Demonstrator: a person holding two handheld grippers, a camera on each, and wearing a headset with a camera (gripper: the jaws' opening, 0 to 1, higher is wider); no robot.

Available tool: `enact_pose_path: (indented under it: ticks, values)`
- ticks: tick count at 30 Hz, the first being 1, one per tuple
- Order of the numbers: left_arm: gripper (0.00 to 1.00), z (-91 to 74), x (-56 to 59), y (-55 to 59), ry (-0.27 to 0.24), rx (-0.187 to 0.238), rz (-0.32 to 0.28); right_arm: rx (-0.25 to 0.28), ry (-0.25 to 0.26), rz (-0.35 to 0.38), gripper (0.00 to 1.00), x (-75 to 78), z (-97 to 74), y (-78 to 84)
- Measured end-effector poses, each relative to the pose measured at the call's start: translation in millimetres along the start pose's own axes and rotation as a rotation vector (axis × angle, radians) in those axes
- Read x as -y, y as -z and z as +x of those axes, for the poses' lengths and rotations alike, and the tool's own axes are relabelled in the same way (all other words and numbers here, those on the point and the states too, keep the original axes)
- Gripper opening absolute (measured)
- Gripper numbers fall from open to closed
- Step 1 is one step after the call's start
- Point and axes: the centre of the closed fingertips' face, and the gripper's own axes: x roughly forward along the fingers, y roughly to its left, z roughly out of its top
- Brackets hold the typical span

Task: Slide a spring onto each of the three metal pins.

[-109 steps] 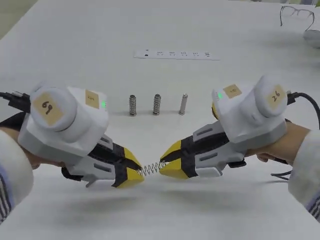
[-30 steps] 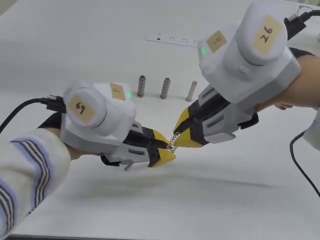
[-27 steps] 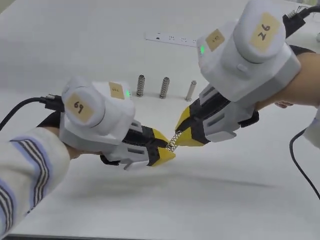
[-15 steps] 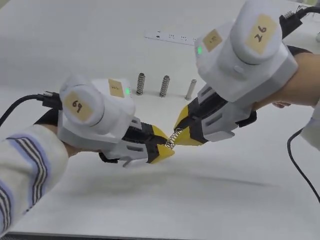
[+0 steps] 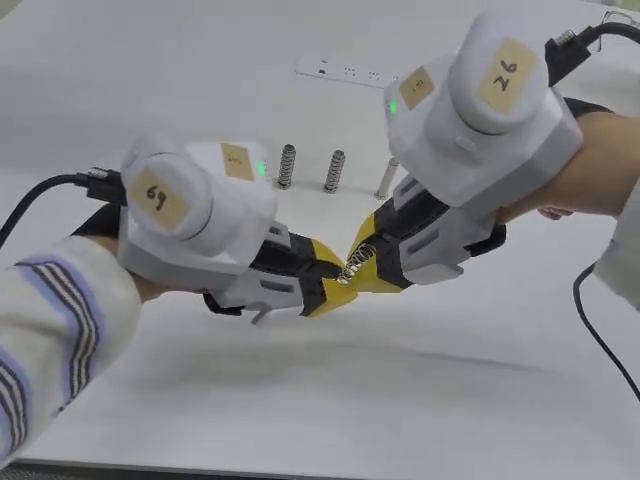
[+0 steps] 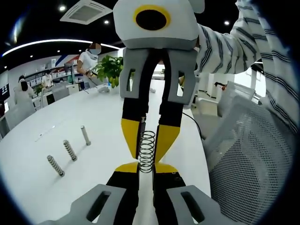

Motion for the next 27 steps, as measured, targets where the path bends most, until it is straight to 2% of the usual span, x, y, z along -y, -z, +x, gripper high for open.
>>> enact_pose_path:
  ticks: [5, 8, 14, 22, 27]
  values:
    - [0.02, 0.4, 0.2, 0.7, 0.002, 0.0, -0.006, -0.028, 0.003, 0.027, 0.11, 0.2, 1.5, 3.7]
    - [0.02, 0.7, 1.9, 0.6, 0.015, -0.002, -0.013, -0.032, -0.012, 0.025, 0.1, -2.4, 1.7, 4.1]
    - [0.02, 0.3, 0.1, 1.5, 0.008, -0.007, -0.007, -0.03, -0.011, 0.034, 0.09, -2.0, 2.6, 3.9]
    - [0.02, -3.0, -1.2, 2.5, 0.012, -0.01, -0.06, -0.017, -0.009, 0.044, 0.08, -4.1, 2.1, -1.2]
    - [0.03, -5.7, -5.3, 0.9, -0.01, -0.004, -0.071, 0.001, 0.005, 0.065, 0.08, -0.2, 0.5, -3.7]
